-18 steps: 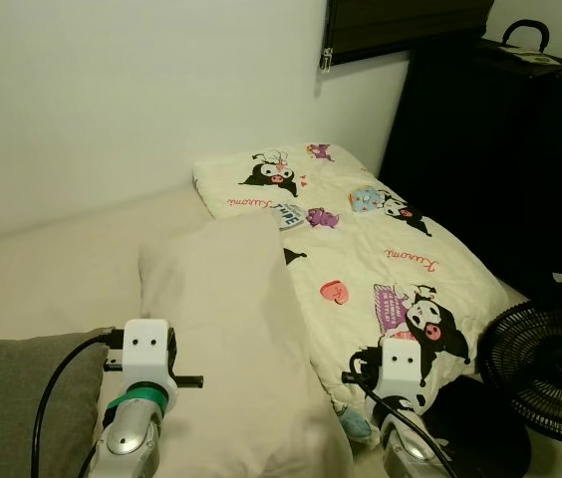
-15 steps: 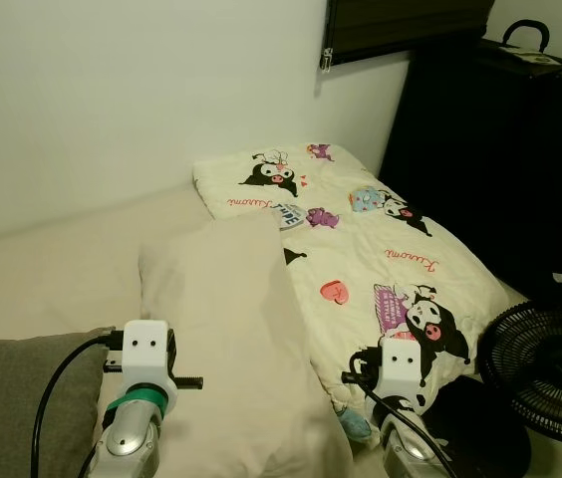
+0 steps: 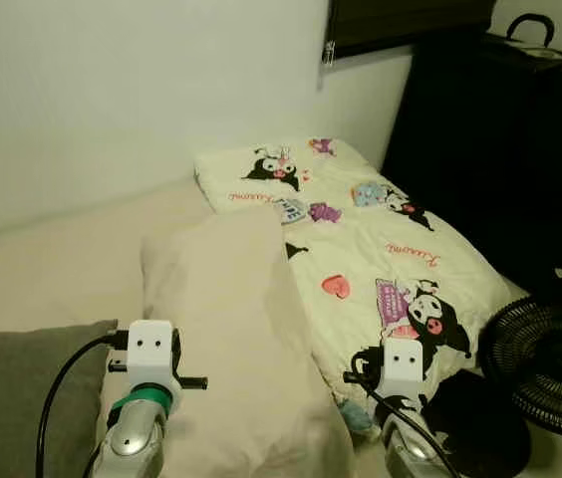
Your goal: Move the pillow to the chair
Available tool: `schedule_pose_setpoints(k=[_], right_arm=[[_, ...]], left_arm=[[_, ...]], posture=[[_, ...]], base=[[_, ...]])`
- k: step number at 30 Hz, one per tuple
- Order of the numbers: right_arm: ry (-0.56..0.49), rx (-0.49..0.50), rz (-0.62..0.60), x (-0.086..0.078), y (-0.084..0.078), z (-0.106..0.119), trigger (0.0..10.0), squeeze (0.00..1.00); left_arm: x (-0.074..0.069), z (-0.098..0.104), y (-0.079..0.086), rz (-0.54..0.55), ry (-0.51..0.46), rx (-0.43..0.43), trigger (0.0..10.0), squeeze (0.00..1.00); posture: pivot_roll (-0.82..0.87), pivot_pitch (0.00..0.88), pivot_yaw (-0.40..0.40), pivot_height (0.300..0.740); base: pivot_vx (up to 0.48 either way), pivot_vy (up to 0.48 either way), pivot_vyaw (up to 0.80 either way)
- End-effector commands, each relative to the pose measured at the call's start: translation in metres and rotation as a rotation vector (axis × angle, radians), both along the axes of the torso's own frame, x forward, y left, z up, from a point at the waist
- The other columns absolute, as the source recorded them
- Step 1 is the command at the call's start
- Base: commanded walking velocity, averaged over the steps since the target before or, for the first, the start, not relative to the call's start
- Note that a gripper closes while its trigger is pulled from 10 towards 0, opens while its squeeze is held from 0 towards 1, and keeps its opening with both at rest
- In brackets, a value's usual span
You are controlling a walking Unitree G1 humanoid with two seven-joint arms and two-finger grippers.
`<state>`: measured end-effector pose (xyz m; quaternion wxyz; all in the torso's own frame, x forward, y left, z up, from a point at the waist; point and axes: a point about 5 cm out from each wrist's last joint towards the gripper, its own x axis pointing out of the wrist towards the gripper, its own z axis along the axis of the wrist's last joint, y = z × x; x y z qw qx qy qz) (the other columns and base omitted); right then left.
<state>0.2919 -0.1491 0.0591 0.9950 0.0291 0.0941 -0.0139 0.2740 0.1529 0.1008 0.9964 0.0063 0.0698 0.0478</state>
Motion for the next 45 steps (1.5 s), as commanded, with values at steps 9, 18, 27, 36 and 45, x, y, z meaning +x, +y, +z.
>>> schedule_pose_setpoints(k=[9, 18, 27, 36, 45], right_arm=[[0.024, 0.008, -0.003, -0.0021, 0.0018, -0.0041, 10.0, 0.0], [0.027, 0.008, 0.002, -0.0024, 0.0027, -0.0047, 10.0, 0.0], [0.031, 0.011, 0.01, -0.0023, 0.0052, -0.0053, 10.0, 0.0], [0.055, 0.014, 0.023, 0.0002, 0.0046, -0.0075, 10.0, 0.0], [0.051, -0.031, 0.019, 0.0032, 0.0, -0.0069, 10.0, 0.0]], left_arm=[[-0.0019, -0.0019, 0.0039, 0.007, 0.013, 0.011, 10.0, 0.0], [-0.0031, -0.0025, 0.0051, 0.01, 0.016, 0.012, 10.0, 0.0], [-0.0044, -0.0028, 0.0074, 0.018, 0.018, 0.015, 10.0, 0.0], [-0.003, -0.0032, 0.0088, 0.03, 0.035, 0.017, 10.0, 0.0], [-0.0042, -0.0037, 0.0114, 0.047, 0.041, 0.042, 10.0, 0.0]], posture=[[0.03, 0.035, 0.068, 0.74], [0.03, 0.038, 0.065, 0.74], [0.04, 0.039, 0.063, 0.74], [0.04, 0.037, 0.069, 0.74], [0.05, 0.039, 0.066, 0.74]], base=[[-0.305, 0.0, 0.0], [-0.303, 0.0, 0.0], [-0.293, 0.0, 0.0], [-0.027, 0.0, 0.0], [0.0, 0.0, 0.0]])
